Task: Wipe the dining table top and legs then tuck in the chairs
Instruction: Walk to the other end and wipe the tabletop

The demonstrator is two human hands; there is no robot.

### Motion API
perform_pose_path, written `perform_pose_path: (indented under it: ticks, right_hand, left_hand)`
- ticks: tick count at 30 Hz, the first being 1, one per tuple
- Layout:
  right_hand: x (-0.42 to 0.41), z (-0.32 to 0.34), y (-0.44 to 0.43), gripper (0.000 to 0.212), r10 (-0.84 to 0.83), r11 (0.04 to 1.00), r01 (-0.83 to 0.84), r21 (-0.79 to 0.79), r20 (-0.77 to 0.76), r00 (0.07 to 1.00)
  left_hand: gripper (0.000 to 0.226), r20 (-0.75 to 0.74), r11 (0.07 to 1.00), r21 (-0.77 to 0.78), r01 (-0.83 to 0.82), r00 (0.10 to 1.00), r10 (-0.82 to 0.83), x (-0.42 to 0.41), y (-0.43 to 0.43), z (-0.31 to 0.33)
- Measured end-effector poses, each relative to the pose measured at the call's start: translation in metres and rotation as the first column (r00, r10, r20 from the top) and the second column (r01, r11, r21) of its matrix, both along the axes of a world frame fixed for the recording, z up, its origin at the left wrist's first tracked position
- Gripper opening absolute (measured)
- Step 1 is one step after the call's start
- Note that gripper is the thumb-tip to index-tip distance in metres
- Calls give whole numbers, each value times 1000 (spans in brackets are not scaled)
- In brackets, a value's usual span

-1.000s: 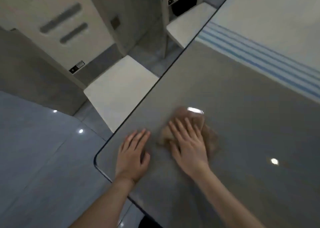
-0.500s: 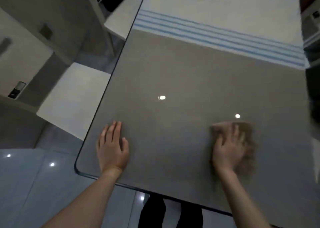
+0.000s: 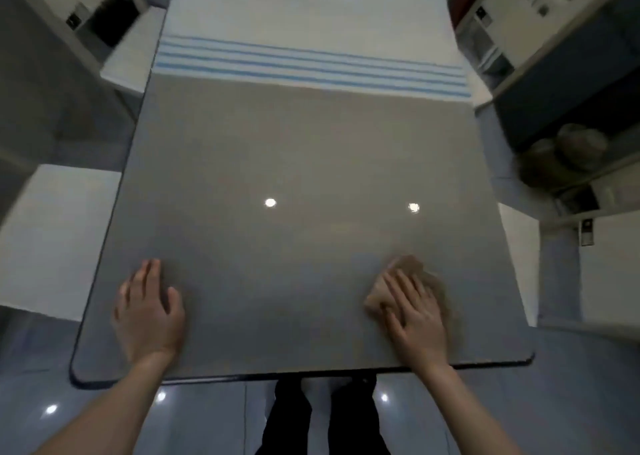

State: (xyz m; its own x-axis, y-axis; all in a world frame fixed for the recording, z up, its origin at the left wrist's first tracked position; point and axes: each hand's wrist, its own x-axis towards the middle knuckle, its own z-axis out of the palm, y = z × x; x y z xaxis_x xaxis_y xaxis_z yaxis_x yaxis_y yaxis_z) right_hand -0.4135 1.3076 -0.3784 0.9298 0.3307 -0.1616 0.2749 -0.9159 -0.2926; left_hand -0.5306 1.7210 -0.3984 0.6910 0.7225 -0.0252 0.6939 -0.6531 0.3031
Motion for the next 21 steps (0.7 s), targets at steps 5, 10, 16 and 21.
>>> perform_pose_path:
  ticks: [5,10,16,21]
  right_hand:
    - [35,3,-118,61,-506,862,506,-36,-4,862]
    - [99,6,-109,72,-682,727,682,-74,36,731]
    - [74,-7,54,63,-139,988,144,-48,84,987]
    - [-33,-8,86,58,526,849,-528,10,69,848]
  left_hand:
    - [59,-8,1000,-2,5,1000,-5,-2,6,-13]
    - [60,5,1000,12,-4,1000,3,1,6,-13]
    - [60,11,1000,27,0,1000,-1,0,6,-13]
    - [59,11,997,41,58,998,-58,-1,6,-11]
